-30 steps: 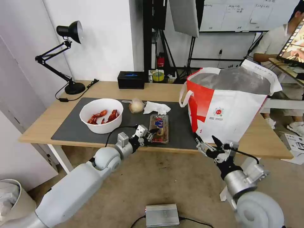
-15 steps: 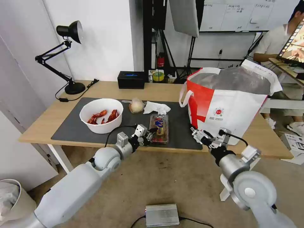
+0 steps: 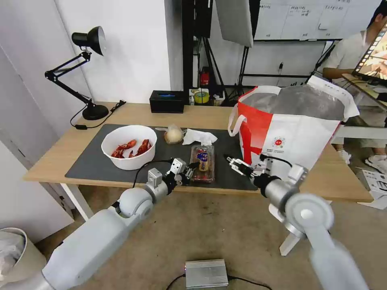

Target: Pick up the trash from the table and place it into the takeout bag.

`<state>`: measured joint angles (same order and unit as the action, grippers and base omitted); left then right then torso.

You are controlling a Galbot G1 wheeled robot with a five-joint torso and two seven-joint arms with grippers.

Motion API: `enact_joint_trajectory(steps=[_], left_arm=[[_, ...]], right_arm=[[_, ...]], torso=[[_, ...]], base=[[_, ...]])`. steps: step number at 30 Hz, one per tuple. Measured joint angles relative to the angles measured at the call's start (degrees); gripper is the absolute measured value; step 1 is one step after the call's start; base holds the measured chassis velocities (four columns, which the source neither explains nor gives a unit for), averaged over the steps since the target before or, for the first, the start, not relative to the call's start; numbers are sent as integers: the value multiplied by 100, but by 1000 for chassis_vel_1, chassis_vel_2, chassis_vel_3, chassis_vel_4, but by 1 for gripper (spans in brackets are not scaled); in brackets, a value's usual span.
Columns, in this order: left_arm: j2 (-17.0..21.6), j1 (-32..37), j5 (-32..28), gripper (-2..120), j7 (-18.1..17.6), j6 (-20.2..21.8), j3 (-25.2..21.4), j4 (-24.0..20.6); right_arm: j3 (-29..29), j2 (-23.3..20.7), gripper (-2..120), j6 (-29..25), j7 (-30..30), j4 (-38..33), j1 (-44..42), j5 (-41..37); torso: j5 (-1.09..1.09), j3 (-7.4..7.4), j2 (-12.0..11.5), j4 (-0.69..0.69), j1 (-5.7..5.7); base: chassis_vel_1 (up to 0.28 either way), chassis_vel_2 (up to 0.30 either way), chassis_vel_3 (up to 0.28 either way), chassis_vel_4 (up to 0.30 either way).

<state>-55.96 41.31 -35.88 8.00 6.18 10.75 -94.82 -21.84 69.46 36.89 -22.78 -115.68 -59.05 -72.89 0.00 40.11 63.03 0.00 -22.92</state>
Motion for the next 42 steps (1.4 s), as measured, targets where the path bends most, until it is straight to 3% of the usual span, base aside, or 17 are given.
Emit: enact_joint_trajectory(steps=[26,42], left_arm=[[-109,50,-48,0,-34,-25,26,37],[-43,138,-48,0,-41,-41,-15,-30]], right_arm=[[438,1059,100,336,-438,1591,1171,5],[525,1285,100,407,-566,2105,1525,41]], torso=[[0,0,0,0,0],[0,0,0,0,0]], base=[[0,0,0,0],[0,0,0,0]])
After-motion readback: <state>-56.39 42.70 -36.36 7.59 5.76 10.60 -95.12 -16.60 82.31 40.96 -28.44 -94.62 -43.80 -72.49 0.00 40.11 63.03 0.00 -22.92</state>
